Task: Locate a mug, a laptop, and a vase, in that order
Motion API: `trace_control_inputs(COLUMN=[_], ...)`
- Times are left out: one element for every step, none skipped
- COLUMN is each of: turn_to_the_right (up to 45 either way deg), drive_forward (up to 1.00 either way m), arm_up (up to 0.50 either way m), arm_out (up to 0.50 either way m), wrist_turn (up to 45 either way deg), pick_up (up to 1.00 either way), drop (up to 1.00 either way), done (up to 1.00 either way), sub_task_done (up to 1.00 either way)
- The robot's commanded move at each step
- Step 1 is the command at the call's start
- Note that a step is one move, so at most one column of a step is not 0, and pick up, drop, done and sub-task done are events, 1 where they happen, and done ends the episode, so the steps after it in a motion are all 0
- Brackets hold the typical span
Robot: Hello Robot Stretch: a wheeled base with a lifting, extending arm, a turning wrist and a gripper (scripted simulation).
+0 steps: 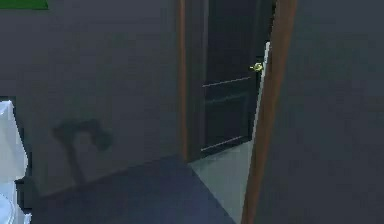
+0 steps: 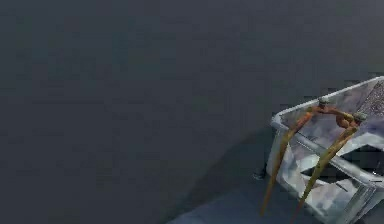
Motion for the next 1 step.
trace_control_inputs(turn_to_the_right=[0.0], drive_forward=[1.0], arm_up=[0.0], arm_out=[0.0], wrist_turn=[0.0], pick_up=[0.0], drop=[0.0], done=[0.0], sub_task_done=[0.0])
